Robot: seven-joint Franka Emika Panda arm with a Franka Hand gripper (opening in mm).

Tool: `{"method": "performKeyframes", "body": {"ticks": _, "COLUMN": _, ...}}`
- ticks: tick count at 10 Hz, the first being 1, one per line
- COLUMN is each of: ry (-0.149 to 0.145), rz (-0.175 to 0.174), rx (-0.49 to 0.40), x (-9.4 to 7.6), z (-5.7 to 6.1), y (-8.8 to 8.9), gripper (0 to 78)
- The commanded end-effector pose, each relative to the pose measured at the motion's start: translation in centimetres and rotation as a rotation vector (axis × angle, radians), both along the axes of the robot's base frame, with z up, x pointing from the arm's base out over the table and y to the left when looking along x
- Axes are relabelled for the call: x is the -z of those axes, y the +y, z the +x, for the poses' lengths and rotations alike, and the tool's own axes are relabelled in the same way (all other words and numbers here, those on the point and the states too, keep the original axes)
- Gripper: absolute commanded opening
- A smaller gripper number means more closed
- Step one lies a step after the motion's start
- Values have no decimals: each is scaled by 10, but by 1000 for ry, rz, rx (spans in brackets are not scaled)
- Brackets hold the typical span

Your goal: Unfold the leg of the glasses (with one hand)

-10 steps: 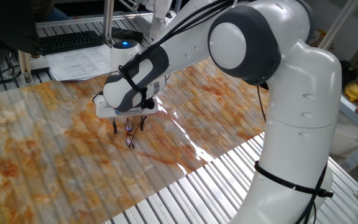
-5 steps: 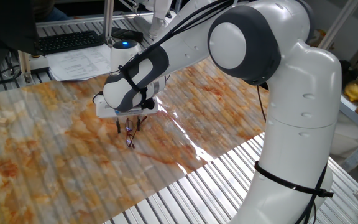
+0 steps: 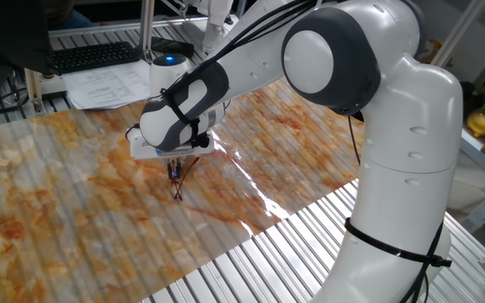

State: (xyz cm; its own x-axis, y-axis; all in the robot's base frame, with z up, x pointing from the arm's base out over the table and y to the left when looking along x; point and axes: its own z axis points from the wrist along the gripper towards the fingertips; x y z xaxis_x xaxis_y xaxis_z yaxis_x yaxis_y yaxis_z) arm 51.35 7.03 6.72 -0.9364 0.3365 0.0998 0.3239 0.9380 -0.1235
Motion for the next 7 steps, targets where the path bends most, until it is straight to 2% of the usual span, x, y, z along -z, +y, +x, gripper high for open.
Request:
{"method": "performKeyframes", "body": {"ticks": 1, "ry": -3, "rz": 0, "rx": 0, "x": -1, "z": 1, "y": 0, "gripper": 13}}
{"method": "performKeyframes", "body": {"ticks": 3, "ry": -3, "rz": 0, "rx": 0, "x": -1, "z": 1, "y": 0, "gripper": 13}}
{"method": "performKeyframes", "body": {"ticks": 4, "ry": 51, "rz": 15, "rx": 3, "x": -21, "z": -3, "y": -4, "gripper": 13}}
{"method": "performKeyframes", "body": {"ticks": 7, "ry": 72, "rz": 15, "rx": 5, "x": -27, "z": -5, "y": -5, "gripper": 13}}
